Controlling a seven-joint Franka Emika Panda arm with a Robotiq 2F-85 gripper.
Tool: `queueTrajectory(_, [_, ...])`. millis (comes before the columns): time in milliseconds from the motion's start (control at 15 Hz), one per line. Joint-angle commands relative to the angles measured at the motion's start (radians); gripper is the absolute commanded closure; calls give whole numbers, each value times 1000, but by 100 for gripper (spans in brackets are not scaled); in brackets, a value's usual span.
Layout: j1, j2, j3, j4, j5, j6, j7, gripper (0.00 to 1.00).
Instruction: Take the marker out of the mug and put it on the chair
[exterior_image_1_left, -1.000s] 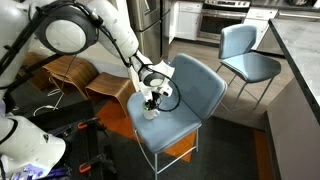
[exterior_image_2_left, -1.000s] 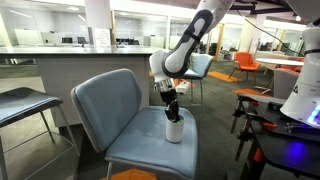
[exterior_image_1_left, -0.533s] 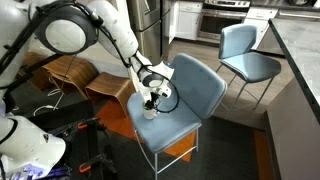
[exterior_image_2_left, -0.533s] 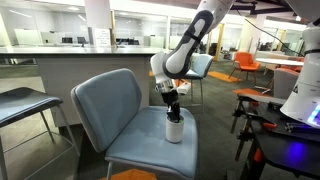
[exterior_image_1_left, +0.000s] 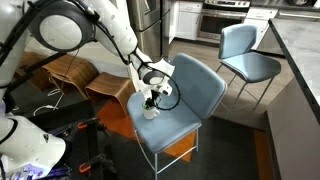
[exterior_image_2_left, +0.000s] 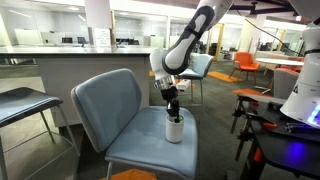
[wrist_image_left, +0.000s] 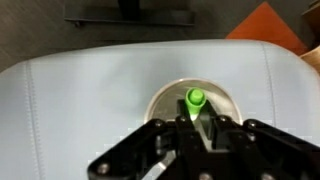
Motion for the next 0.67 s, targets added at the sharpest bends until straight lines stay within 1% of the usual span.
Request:
queueTrajectory(0, [2,-77,-5,-38,-7,-72,13,95])
queueTrajectory(333, [11,-193,-20,-83,-26,-128,25,95])
queueTrajectory(600, [5,-286,-21,-119,-48,-163,4,95])
